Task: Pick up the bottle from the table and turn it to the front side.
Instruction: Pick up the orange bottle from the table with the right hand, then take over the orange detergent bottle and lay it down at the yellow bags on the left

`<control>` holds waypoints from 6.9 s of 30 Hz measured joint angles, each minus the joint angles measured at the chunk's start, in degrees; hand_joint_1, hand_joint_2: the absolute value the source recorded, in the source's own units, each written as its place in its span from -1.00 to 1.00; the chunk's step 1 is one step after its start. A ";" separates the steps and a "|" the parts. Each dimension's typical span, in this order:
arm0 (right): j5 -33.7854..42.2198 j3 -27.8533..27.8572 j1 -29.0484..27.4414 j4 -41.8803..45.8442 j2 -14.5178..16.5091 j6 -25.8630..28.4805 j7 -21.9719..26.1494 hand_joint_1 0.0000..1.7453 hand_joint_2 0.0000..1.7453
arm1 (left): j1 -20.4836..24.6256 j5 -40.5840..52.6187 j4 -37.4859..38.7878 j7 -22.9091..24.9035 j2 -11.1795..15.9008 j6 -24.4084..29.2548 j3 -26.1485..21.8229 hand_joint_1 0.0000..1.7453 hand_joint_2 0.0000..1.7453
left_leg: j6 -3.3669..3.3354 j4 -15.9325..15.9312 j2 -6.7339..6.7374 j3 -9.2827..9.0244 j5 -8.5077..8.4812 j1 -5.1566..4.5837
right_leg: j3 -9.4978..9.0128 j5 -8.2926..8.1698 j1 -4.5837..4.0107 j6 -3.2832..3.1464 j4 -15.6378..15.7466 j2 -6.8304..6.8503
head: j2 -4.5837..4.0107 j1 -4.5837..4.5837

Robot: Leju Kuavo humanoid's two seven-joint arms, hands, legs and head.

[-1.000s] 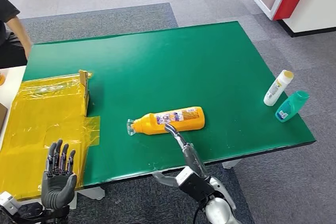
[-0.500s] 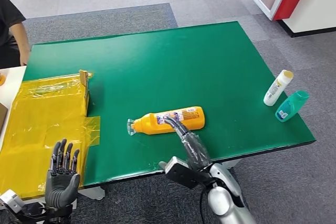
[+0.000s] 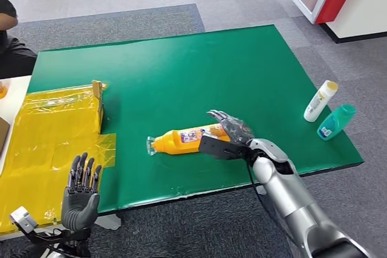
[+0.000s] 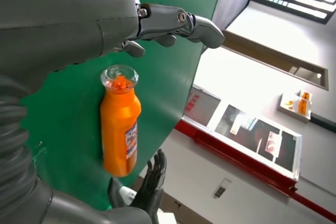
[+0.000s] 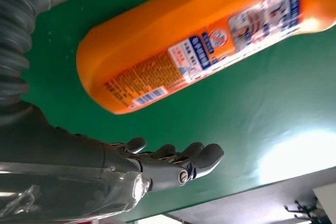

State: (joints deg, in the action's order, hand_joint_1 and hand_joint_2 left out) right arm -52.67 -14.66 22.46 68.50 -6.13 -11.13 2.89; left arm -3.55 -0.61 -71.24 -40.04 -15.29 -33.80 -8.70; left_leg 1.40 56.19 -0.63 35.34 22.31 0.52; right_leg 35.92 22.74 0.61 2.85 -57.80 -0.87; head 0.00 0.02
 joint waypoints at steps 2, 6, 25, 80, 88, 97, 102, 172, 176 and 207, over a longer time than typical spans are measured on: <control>-0.63 -0.89 2.71 -3.42 -0.41 -1.00 -0.73 -1.00 1.00 | 0.31 -0.12 0.45 0.00 0.23 -0.01 0.35 -1.00 1.00 | 0.00 0.00 -0.01 0.00 -0.01 0.00 | 0.00 -0.01 0.00 0.01 0.00 0.00 | 0.00 0.00; -1.61 -2.84 7.21 -9.89 -0.73 -2.63 -1.81 -1.00 1.00 | 0.83 -0.40 1.23 -0.05 0.60 -0.02 1.08 -1.00 1.00 | 0.00 0.00 -0.01 0.01 -0.01 0.00 | 0.01 -0.01 0.00 0.02 -0.01 0.00 | 0.00 0.01; -1.53 -9.62 18.14 -28.96 -0.05 -8.00 -2.35 1.00 1.00 | 2.16 -1.24 3.02 -0.13 1.78 -0.24 2.43 -1.00 1.00 | -0.01 0.00 -0.02 0.02 0.00 0.00 | 0.01 -0.01 0.00 0.03 0.00 0.00 | 0.00 0.01; 25.71 -7.38 -6.52 -2.62 14.75 3.31 11.11 1.00 1.00 | 6.19 -9.73 -10.74 14.82 6.97 3.83 13.04 -1.00 1.00 | 0.02 0.00 -0.05 0.03 0.02 0.01 | 0.02 0.05 -0.05 -0.03 0.00 0.03 | 0.00 0.00; 25.76 -7.81 -6.23 -3.53 15.08 3.41 11.53 1.00 1.00 | 6.95 -10.95 -10.83 16.21 8.77 3.07 15.46 -1.00 1.00 | 0.03 0.00 -0.05 0.03 0.01 0.02 | 0.02 0.05 -0.06 -0.04 -0.01 0.03 | 0.00 0.00; 25.26 -9.06 -3.38 -10.43 16.22 5.24 12.92 1.00 1.00 | 10.30 -12.56 -10.72 16.52 13.55 2.98 23.01 -0.96 1.00 | 0.05 0.00 -0.05 0.03 -0.02 0.02 | 0.02 0.04 -0.06 -0.04 -0.01 0.03 | 0.00 0.01; 24.93 -9.20 -2.90 -13.17 16.65 5.76 13.59 1.00 1.00 | 11.34 -12.04 -10.71 16.28 15.09 4.16 25.19 0.10 1.00 | 0.05 0.00 -0.05 0.03 -0.01 0.02 | 0.03 0.04 -0.06 -0.04 -0.01 0.02 | 0.00 0.00; 28.35 -2.83 -7.87 -13.80 15.47 6.14 15.82 -1.00 1.00 | 37.54 37.72 -6.13 38.88 35.11 16.52 39.16 1.00 1.00 | 0.16 0.00 0.01 0.03 -0.11 0.02 | 0.13 -0.07 -0.06 -0.13 -0.02 -0.04 | 0.00 0.00; 28.25 -2.55 -7.98 -13.71 15.47 5.91 15.69 -1.00 1.00 | 37.44 45.51 -2.32 40.58 34.48 18.27 41.37 1.00 1.00 | 0.16 0.00 0.00 0.04 -0.10 0.02 | 0.13 -0.07 -0.06 -0.13 -0.01 -0.04 | 0.00 -0.01; 25.05 -1.95 -9.35 -13.28 17.33 3.14 13.42 -1.00 1.00 | 33.29 75.69 19.71 44.74 13.63 25.08 27.44 -1.00 1.00 | 0.15 0.00 -0.01 0.05 -0.10 0.03 | 0.10 -0.07 -0.06 -0.12 -0.01 -0.02 | 0.00 -0.01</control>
State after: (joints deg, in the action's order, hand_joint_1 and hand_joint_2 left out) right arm -27.62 -16.61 13.11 55.22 11.20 -7.99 16.31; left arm 29.75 75.08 -51.53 4.69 -1.66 -8.72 18.74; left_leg 1.55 56.19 -0.64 35.39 22.21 0.55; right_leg 36.02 22.67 0.55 2.73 -57.81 -0.90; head 0.00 0.01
